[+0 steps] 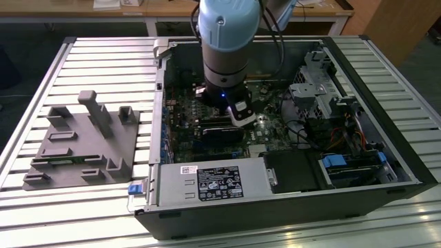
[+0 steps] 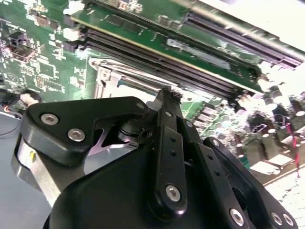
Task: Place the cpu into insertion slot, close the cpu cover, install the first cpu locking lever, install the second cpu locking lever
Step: 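Install the second cpu locking lever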
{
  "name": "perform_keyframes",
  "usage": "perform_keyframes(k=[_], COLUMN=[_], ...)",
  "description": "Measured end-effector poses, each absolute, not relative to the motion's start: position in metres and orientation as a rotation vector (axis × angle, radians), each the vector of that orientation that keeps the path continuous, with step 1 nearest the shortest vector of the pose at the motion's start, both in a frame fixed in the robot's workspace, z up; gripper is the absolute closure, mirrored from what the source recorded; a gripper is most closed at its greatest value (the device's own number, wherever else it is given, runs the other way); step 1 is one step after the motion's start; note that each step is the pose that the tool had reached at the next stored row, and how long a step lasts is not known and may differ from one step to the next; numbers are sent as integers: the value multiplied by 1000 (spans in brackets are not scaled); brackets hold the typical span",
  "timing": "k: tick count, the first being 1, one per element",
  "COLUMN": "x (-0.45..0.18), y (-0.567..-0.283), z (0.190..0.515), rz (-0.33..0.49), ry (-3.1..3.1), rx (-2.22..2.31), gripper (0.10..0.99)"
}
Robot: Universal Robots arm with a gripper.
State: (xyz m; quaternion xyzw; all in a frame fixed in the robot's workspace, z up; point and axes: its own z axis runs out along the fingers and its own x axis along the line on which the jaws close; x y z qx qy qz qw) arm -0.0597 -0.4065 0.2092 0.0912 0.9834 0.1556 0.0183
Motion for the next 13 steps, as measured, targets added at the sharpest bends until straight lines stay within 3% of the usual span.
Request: perform_keyframes(k=[13], x=[-46], y=[-381], z=[209], rz=[400], ry=[3062], rx=[281], gripper=[980])
